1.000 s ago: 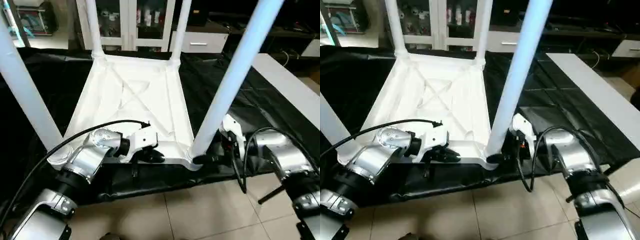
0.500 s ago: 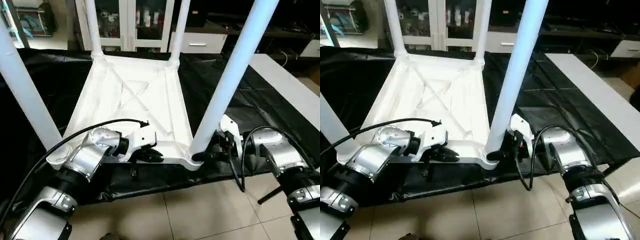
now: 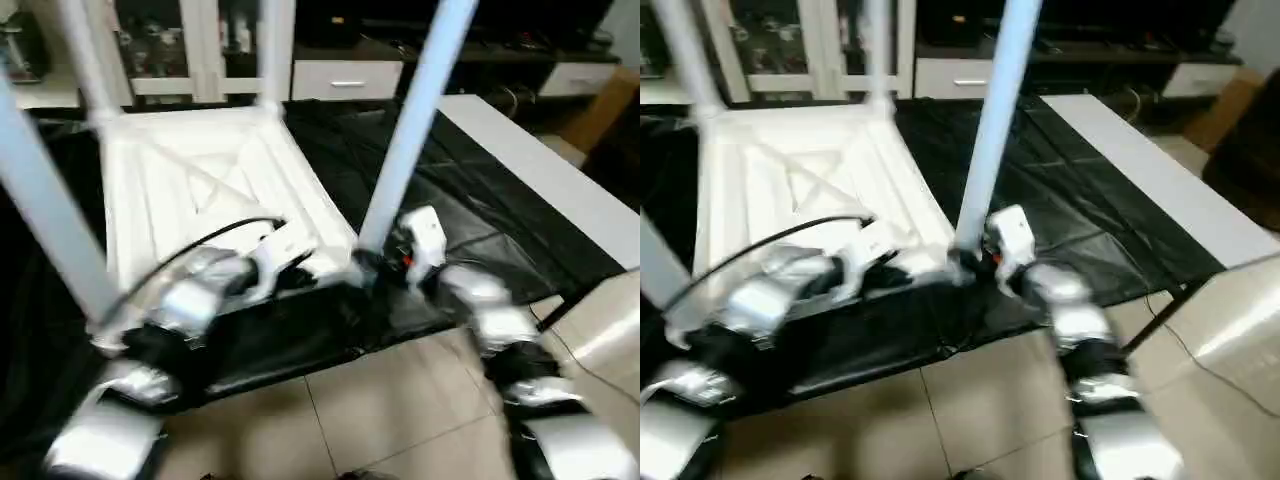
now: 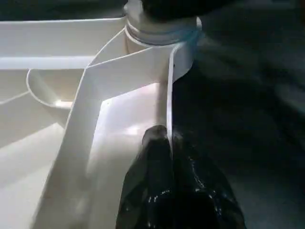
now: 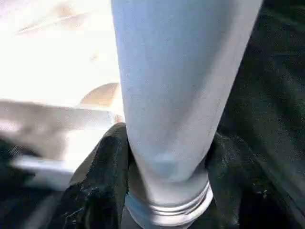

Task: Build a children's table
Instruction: Rotate leg to tighten

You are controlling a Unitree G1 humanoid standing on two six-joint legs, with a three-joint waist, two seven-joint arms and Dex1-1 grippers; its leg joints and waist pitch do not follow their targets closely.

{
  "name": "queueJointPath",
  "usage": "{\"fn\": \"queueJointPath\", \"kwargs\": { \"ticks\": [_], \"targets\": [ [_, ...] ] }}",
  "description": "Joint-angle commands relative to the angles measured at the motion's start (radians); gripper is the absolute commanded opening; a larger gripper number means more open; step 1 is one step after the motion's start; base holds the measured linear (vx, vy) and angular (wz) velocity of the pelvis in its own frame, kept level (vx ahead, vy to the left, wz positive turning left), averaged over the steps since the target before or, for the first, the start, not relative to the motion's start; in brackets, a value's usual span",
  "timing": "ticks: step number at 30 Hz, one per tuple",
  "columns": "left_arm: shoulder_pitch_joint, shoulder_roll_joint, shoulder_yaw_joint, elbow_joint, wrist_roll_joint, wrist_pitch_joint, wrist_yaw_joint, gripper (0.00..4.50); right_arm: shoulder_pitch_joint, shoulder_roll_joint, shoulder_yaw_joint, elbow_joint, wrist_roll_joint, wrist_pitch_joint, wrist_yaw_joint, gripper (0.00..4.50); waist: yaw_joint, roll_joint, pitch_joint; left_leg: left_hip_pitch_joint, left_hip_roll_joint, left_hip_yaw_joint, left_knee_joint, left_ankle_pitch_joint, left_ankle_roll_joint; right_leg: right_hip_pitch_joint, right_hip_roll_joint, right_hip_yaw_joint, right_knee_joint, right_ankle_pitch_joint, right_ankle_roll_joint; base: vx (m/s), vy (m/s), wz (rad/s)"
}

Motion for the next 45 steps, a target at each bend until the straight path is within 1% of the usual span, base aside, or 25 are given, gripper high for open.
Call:
{"fn": "queueJointPath", "kwargs": {
  "ticks": [1,2,4,8,11,13,14,15,16,18,19,20,21,22,24,27,30,31,32,33,34,36,39,42,45],
  "targets": [
    [-0.063,-0.072,0.052,0.037,0.008,-0.027,0.234,0.0,-0.036,0.089,0.012,0.057,-0.022,-0.02,-0.16,1.95,-0.002,0.016,-0.063,0.017,-0.002,-0.005,-0.087,-0.471,-0.051,0.029,-0.026,0.005,-0.086,-0.484,-0.142,0.0,0.0,0.0],
    [-0.073,-0.087,0.057,0.041,0.011,-0.04,0.268,0.0,-0.048,0.117,0.023,0.067,-0.033,-0.041,-0.172,1.95,0.005,0.01,-0.069,0.015,-0.004,-0.003,-0.085,-0.445,-0.036,0.034,-0.027,0.007,-0.084,-0.445,-0.143,0.0,0.0,0.0],
    [-0.079,-0.092,0.059,0.045,0.02,-0.053,0.298,0.0,-0.054,0.139,0.039,0.073,-0.048,-0.064,-0.172,1.94,0.013,0.008,-0.068,0.008,-0.004,0.005,-0.085,-0.389,-0.005,0.035,-0.029,0.014,-0.079,-0.367,-0.161,0.0,0.0,0.0],
    [-0.083,-0.094,0.061,0.047,0.043,-0.066,0.334,0.0,-0.059,0.172,0.042,0.076,-0.063,-0.098,-0.177,1.93,0.028,0.009,-0.072,0.003,-0.002,0.014,-0.081,-0.285,0.033,0.044,-0.027,0.018,-0.062,-0.244,-0.191,0.04,-0.006,0.02],
    [-0.083,-0.083,0.055,0.066,0.047,-0.071,0.329,0.0,-0.063,0.186,0.014,0.079,-0.035,-0.164,-0.131,1.93,0.035,0.022,-0.076,0.004,-0.003,0.019,-0.076,-0.233,0.046,0.046,-0.026,0.021,-0.054,-0.175,-0.213,0.051,-0.016,0.02],
    [-0.081,-0.078,0.055,0.074,0.045,-0.082,0.321,0.0,-0.053,0.185,0.006,0.057,-0.008,-0.19,-0.066,1.93,0.036,0.018,-0.079,0.001,-0.004,0.02,-0.075,-0.201,0.059,0.053,-0.025,0.02,-0.048,-0.13,-0.224,0.0,0.0,0.0],
    [-0.071,-0.068,0.052,0.07,0.044,-0.099,0.302,0.0,-0.029,0.168,0.012,0.014,0.005,-0.199,-0.019,2.28,0.036,0.037,-0.079,0.004,-0.004,0.022,-0.073,-0.16,0.08,0.053,-0.022,0.02,-0.045,-0.055,-0.246,0.0,0.0,0.0],
    [-0.067,-0.066,0.051,0.069,0.043,-0.105,0.294,0.0,-0.02,0.159,0.015,-0.002,0.005,-0.197,-0.013,2.49,0.036,0.031,-0.08,0.002,-0.004,0.023,-0.071,-0.15,0.087,0.056,-0.021,0.02,-0.041,-0.039,-0.253,0.0,0.0,0.0],
    [-0.066,-0.065,0.051,0.068,0.042,-0.109,0.29,0.0,-0.015,0.155,0.017,-0.01,0.005,-0.195,-0.01,2.63,0.038,0.032,-0.079,-0.001,-0.006,0.023,-0.072,-0.146,0.099,0.06,-0.022,0.02,-0.043,-0.037,-0.257,0.0,0.0,0.0],
    [-0.054,-0.057,0.037,0.068,0.044,-0.145,0.257,0.0,0.034,0.115,0.028,-0.106,0.021,-0.166,0.036,2.72,0.026,0.03,-0.078,-0.016,-0.006,0.016,-0.077,-0.169,0.106,0.071,-0.023,0.017,-0.044,-0.091,-0.234,0.0,0.0,0.0],
    [-0.048,-0.051,0.029,0.067,0.045,-0.162,0.236,0.0,0.06,0.093,0.031,-0.158,0.028,-0.15,0.053,2.84,0.024,0.037,-0.078,-0.015,-0.005,0.013,-0.078,-0.173,0.1,0.071,-0.026,0.015,-0.047,-0.117,-0.228,0.0,0.0,0.0],
    [-0.039,-0.043,0.02,0.064,0.044,-0.177,0.205,0.0,0.095,0.062,0.029,-0.226,0.033,-0.129,0.067,2.97,0.021,0.028,-0.08,-0.003,0.001,0.017,-0.073,-0.176,0.098,0.06,-0.026,0.017,-0.052,-0.128,-0.233,0.0,0.0,0.0],
    [-0.036,-0.039,0.018,0.062,0.043,-0.179,0.196,0.0,0.108,0.051,0.028,-0.249,0.035,-0.122,0.069,3.05,0.027,0.031,-0.08,-0.001,0.0,0.017,-0.071,-0.156,0.1,0.061,-0.025,0.018,-0.049,-0.108,-0.238,0.0,0.0,0.0],
    [-0.026,-0.028,0.011,0.057,0.038,-0.201,0.161,0.0,0.138,0.018,0.028,-0.302,0.036,-0.109,0.082,3.12,0.034,0.023,-0.079,0.002,0.002,0.021,-0.07,-0.13,0.109,0.056,-0.022,0.02,-0.046,-0.076,-0.255,0.0,0.0,0.0],
    [-0.008,-0.008,0.011,0.046,0.031,-0.199,0.131,0.0,0.187,-0.045,0.026,-0.381,0.036,-0.081,0.107,3.2,0.05,0.015,-0.074,0.003,0.003,0.023,-0.072,-0.133,0.11,0.055,-0.023,0.02,-0.047,-0.098,-0.248,0.0,0.0,0.0],
    [0.024,0.029,0.0,0.021,0.014,-0.191,0.055,0.0,0.266,-0.144,0.036,-0.501,0.052,-0.004,0.229,3.52,0.061,0.004,-0.065,0.002,0.002,0.023,-0.077,-0.201,0.094,0.053,-0.026,0.021,-0.06,-0.239,-0.198,0.0,0.0,0.0],
    [0.051,0.074,-0.012,-0.007,0.005,-0.185,-0.026,0.0,0.358,-0.272,0.064,-0.649,0.092,0.107,0.405,3.79,0.062,0.001,-0.059,0.003,0.004,0.016,-0.086,-0.282,0.067,0.053,-0.026,0.021,-0.075,-0.368,-0.144,0.0,0.0,0.0],
    [0.06,0.093,-0.013,-0.016,0.001,-0.185,-0.054,0.0,0.404,-0.339,0.087,-0.714,0.104,0.131,0.485,3.88,0.058,0.006,-0.058,0.002,0.006,0.015,-0.089,-0.305,0.059,0.051,-0.027,0.022,-0.079,-0.391,-0.131,0.0,0.0,0.0],
    [0.06,0.093,-0.013,-0.016,0.001,-0.185,-0.054,0.0,0.404,-0.339,0.087,-0.714,0.104,0.131,0.485,3.95,0.06,0.002,-0.059,0.003,0.006,0.014,-0.087,-0.311,0.056,0.047,-0.029,0.022,-0.08,-0.404,-0.123,0.0,0.0,0.0],
    [0.066,0.104,-0.014,-0.016,-0.005,-0.188,-0.086,0.0,0.433,-0.385,0.101,-0.749,0.115,0.141,0.534,4.01,0.056,0.013,-0.058,0.002,0.004,0.013,-0.088,-0.318,0.053,0.046,-0.029,0.022,-0.08,-0.417,-0.123,0.0,0.0,0.0],
    [0.077,0.123,-0.023,-0.005,-0.021,-0.252,-0.163,0.0,0.466,-0.446,0.098,-0.772,0.128,0.152,0.578,4.11,0.057,0.014,-0.059,0.002,0.003,0.012,-0.087,-0.328,0.049,0.048,-0.027,0.019,-0.089,-0.442,-0.105,0.0,0.0,0.0],
    [0.095,0.141,-0.039,-0.018,-0.045,-0.27,-0.265,0.0,0.46,-0.473,0.073,-0.737,0.104,0.126,0.565,4.21,0.055,0.008,-0.059,0.004,0.003,0.012,-0.087,-0.331,0.048,0.041,-0.029,0.021,-0.088,-0.455,-0.108,0.0,0.0,0.0],
    [0.107,0.164,-0.076,-0.053,-0.058,-0.287,-0.372,0.0,0.414,-0.467,0.041,-0.694,0.114,0.123,0.57,4.45,0.055,0.009,-0.06,0.009,0.003,0.012,-0.085,-0.345,0.037,0.033,-0.03,0.02,-0.09,-0.483,-0.115,0.0,0.0,0.0],
    [0.111,0.172,-0.101,-0.085,-0.076,-0.294,-0.445,0.0,0.359,-0.459,0.056,-0.657,0.152,0.156,0.651,4.45,0.062,0.009,-0.062,0.02,0.008,0.016,-0.082,-0.347,0.039,0.026,-0.027,0.022,-0.083,-0.42,-0.15,0.0,0.0,0.0],
    [0.109,0.175,-0.113,-0.093,-0.07,-0.294,-0.453,0.0,0.332,-0.456,0.077,-0.625,0.147,0.151,0.683,4.45,0.076,0.009,-0.063,0.013,0.012,0.018,-0.084,-0.306,0.043,0.034,-0.028,0.024,-0.07,-0.339,-0.178,0.0,0.0,0.0]
  ]
}}
